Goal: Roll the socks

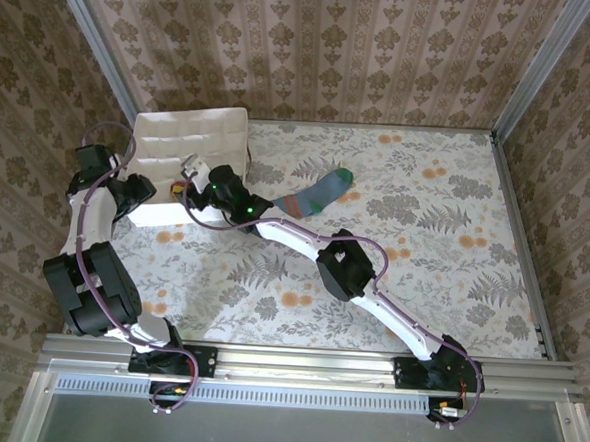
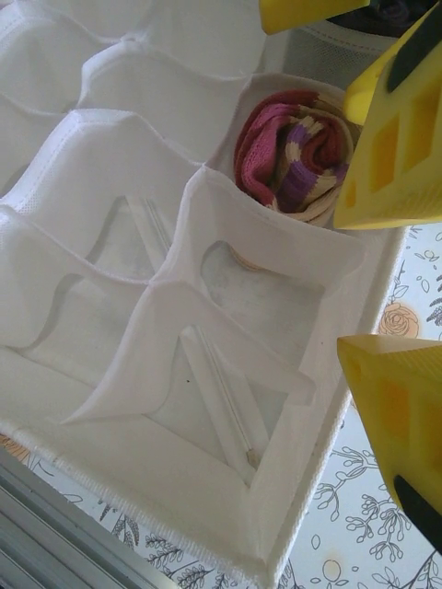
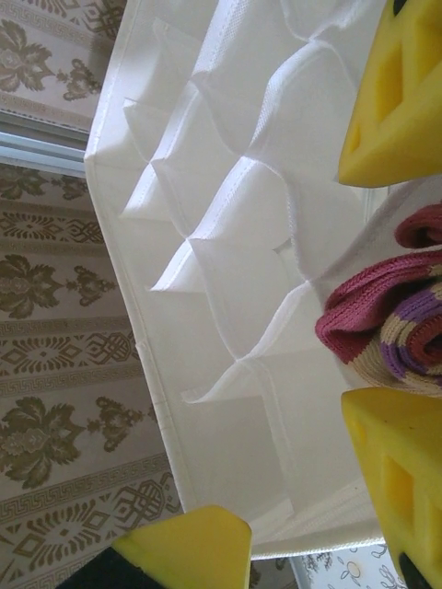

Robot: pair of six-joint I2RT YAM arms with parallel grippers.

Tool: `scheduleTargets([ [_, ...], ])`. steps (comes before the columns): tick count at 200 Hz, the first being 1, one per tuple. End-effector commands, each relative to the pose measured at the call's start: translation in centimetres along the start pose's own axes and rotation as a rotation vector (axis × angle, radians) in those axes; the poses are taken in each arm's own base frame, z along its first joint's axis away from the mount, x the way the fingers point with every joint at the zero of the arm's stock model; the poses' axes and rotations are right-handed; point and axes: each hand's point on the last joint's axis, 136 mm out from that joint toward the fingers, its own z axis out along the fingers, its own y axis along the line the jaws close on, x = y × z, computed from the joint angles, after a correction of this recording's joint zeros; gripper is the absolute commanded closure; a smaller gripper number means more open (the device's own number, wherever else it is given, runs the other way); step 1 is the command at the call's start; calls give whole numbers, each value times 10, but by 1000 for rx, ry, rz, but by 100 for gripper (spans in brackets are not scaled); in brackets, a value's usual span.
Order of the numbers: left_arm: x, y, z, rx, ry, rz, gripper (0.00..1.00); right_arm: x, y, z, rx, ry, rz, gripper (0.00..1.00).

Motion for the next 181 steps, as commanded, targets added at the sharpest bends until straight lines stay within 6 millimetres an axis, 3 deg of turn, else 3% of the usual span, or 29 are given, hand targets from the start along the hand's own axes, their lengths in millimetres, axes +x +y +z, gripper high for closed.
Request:
scheduleTargets([
  [1, -6, -7, -13, 29, -22, 23, 73, -39, -1, -10, 20, -50, 22, 38],
  [38, -6, -16, -21, 64, -26, 52, 72, -90, -1, -26, 5, -120, 66, 36],
  [60, -7, -29, -28, 113, -27, 89, 68, -124, -12, -41, 18, -138, 117, 36],
  [92, -1, -58, -35, 174, -9, 194, 66, -147, -34, -62, 57, -95, 226, 37],
  [117, 16, -87, -37, 218, 33, 304, 65, -145, -50, -81, 98, 3, 313, 38],
  [131, 30, -104, -36, 239, 53, 367, 65, -134, -62, -95, 135, 89, 371, 40],
  [159, 71, -136, -26, 275, 85, 510, 65, -93, -94, -131, 227, 255, 487, 42],
  [181, 105, -155, -14, 316, 106, 579, 65, -44, -121, -165, 316, 314, 562, 46],
])
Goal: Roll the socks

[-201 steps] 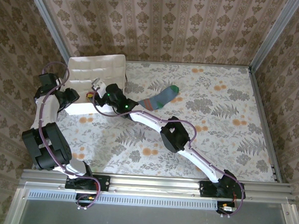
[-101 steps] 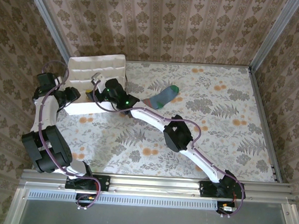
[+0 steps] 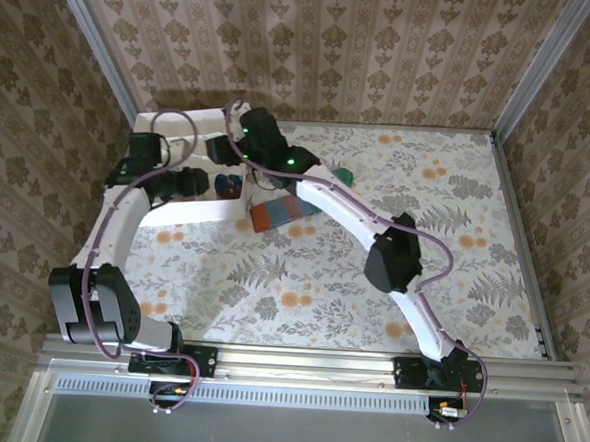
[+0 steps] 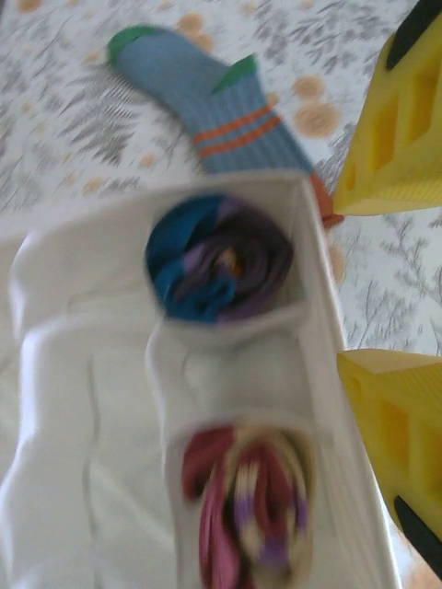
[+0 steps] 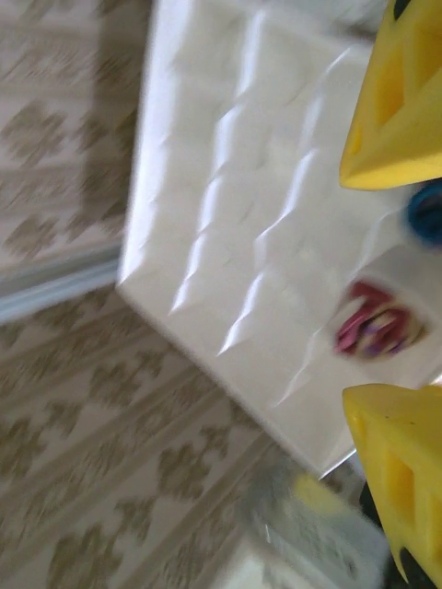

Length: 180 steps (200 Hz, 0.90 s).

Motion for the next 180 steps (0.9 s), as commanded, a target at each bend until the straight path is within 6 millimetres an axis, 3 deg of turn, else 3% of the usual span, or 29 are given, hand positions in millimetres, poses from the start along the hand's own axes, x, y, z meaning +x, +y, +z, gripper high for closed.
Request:
scheduleTargets([
  [1, 22, -23, 15, 22, 22, 94, 65, 47, -61, -23, 151, 113, 140, 46],
  [7, 28, -30, 20, 34, 30, 109, 66, 55, -72, -29, 171, 106, 160, 50],
  [8, 30, -31, 22, 36, 33, 112, 66, 46, -72, -33, 169, 85, 161, 50],
  [9, 30, -32, 23, 39, 33, 114, 66, 57, -76, -31, 179, 104, 166, 51],
  [34, 60, -59, 48, 71, 82, 186, 66, 91, -113, -39, 237, 153, 234, 64],
  [56, 87, -66, 69, 37, 134, 215, 67, 122, -123, -24, 223, 249, 278, 64],
  [84, 103, -71, 87, 19, 145, 205, 70, 160, -125, 3, 193, 346, 331, 62],
  [126, 112, -69, 85, -1, 104, 265, 65, 205, -137, 15, 222, 449, 348, 62],
  [180, 108, -70, 65, 56, -15, 307, 65, 252, -160, -20, 284, 537, 377, 62],
])
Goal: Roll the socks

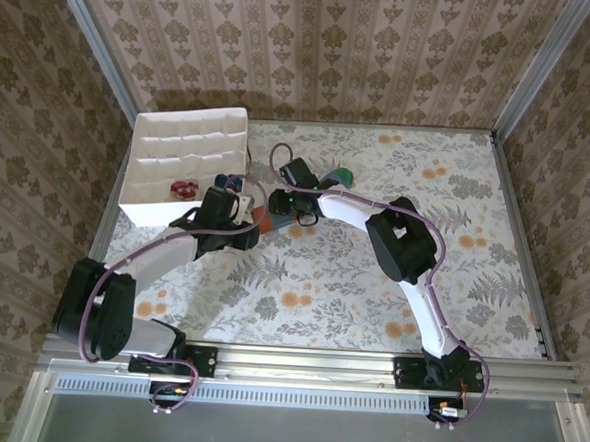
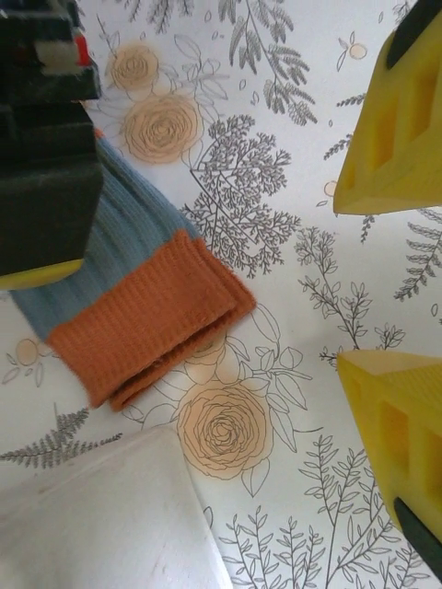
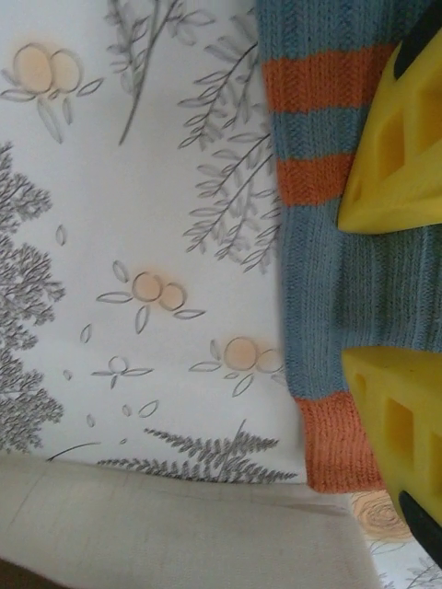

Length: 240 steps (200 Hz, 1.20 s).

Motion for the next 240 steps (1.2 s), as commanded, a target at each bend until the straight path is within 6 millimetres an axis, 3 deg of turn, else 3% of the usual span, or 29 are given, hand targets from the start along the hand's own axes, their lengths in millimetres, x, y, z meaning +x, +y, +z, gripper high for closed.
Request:
scheduleTargets([
  [1, -19, -2, -12, 28, -104, 32, 65, 31, -26, -8, 44, 85, 46, 62],
  [26, -15, -6, -24, 140, -77, 31, 57, 54, -48, -23, 77, 127, 46, 62],
  [82, -13, -5, -41, 153, -137, 110, 59, 129, -86, -84, 136, 279, -171, 60],
  [104, -12, -9, -41, 175, -135, 127, 60, 139, -85, -118, 204, 281, -342, 57],
  [135, -7, -10, -35, 185, -121, 112, 60, 146, -54, -148, 222, 197, -566, 54],
  [158, -2, -12, -30, 204, -120, 92, 61, 151, -40, -152, 184, 152, -621, 54],
  [210, 6, -27, -22, 259, -86, 114, 61, 186, -50, -147, 168, 221, -723, 46],
  [240, 6, -29, -18, 266, -68, 117, 61, 192, -47, -139, 182, 250, -756, 44],
])
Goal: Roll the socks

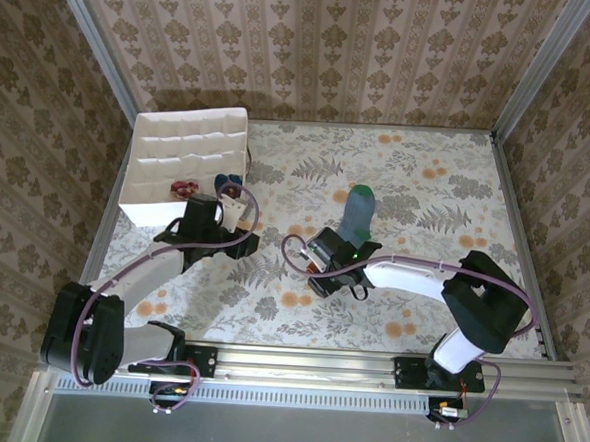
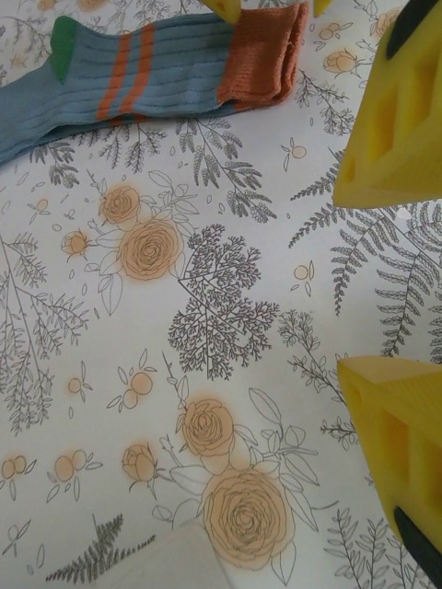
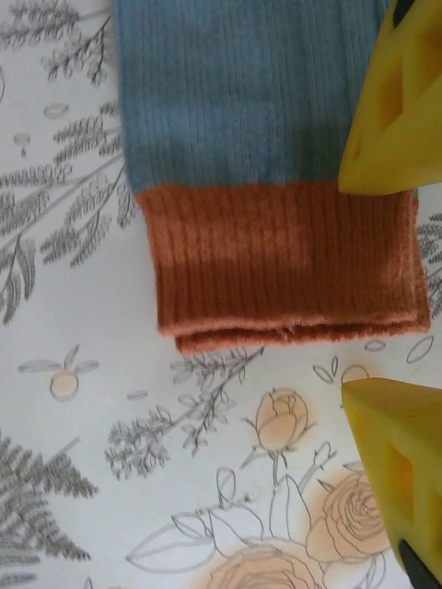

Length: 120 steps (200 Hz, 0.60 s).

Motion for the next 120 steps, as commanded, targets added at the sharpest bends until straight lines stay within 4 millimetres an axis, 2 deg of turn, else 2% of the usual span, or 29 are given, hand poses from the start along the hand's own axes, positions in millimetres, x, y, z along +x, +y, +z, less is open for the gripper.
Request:
scheduleTargets([
  [1, -4, -5, 3, 30, 1, 8, 61, 0, 1, 7, 30, 21, -52, 44],
  [20, -4, -5, 4, 30, 2, 13, 61, 5, 0, 20, 58, 65, -53, 45],
  [30, -5, -5, 4, 31, -4, 16, 61, 10, -2, 29, 79, 95, -43, 49],
  [33, -6, -5, 5, 29, -8, 18, 61, 11, -3, 31, 84, 104, -39, 51],
  [39, -7, -6, 6, 32, -17, 27, 62, 14, -2, 35, 83, 122, -34, 64],
  [51, -9, -11, 6, 59, -48, 64, 62, 17, 1, 37, 74, 134, -31, 79],
  [76, -14, -36, 3, 149, -146, 230, 60, 11, 10, 24, 16, 68, -25, 91],
  [99, -17, -65, -1, 253, -233, 460, 59, 9, 26, 7, -97, 1, -20, 94],
  [106, -13, -82, -2, 314, -248, 546, 58, 10, 30, 4, -132, -6, -13, 94],
  [120, -9, -99, -2, 375, -277, 689, 57, 14, 38, 0, -193, -3, 6, 95],
])
